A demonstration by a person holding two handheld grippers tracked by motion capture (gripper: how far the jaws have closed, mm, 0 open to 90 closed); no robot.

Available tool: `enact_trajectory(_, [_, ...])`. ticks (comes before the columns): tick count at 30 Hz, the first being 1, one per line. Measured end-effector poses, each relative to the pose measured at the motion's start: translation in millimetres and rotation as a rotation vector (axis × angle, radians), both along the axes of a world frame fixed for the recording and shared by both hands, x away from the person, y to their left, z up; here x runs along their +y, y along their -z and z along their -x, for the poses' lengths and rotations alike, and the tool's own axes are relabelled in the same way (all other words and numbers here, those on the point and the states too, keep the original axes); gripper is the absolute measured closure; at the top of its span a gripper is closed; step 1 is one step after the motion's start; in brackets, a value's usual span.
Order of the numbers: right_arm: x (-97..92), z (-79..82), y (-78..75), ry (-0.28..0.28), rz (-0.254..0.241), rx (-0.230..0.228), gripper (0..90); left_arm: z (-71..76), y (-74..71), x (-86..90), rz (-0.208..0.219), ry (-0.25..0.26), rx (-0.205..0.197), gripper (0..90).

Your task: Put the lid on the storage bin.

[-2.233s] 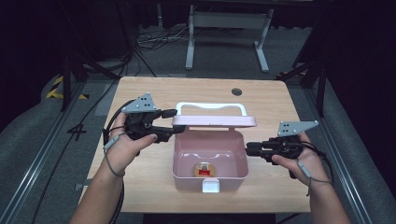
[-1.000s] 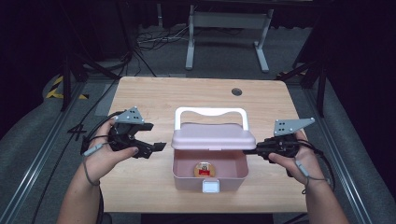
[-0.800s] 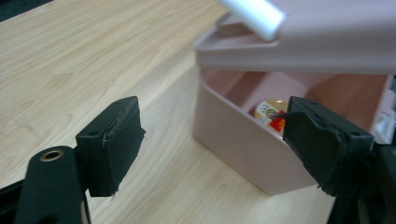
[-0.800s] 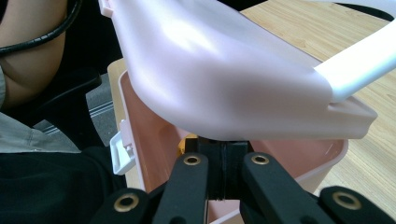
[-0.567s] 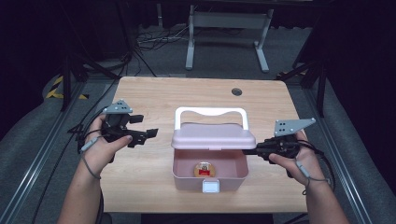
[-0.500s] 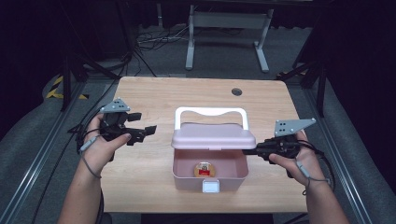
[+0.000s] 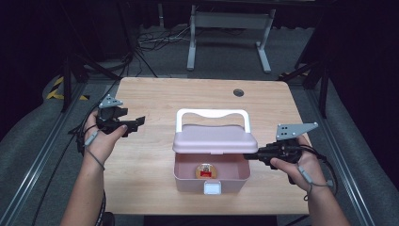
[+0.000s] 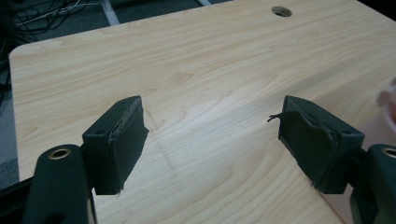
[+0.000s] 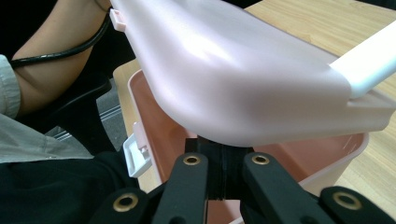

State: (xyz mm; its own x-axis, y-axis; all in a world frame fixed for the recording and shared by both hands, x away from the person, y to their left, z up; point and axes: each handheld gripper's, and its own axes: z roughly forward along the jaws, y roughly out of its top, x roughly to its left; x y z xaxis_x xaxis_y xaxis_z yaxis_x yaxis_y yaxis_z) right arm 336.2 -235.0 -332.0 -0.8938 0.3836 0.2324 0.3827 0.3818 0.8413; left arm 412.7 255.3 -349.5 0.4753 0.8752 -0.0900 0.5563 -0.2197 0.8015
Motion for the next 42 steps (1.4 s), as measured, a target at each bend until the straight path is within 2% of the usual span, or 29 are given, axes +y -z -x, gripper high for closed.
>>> enact_trajectory(5, [-0.5,4.8,-0.6,0.004,0.011,0.005,90.0,-6.5,4.8,-0.2,0.004,0.001,0.008,23.5])
enact_trajectory(18, [-5.4,13.9,-1.1,0.024,0.046,0.011,90.0,-16.4,6.9,-6.8,0.017,0.019,0.01,23.4])
enact_trajectory(28, [-5.7,17.5,4.8,0.015,0.091,0.044,90.0,-23.5,8.8,-11.8,0.016,0.04,0.02,23.4])
enact_trajectory(42, [-7.5,18.8,7.3,0.001,0.141,0.072,90.0,-28.0,14.9,-11.5,0.022,0.037,0.048,23.0])
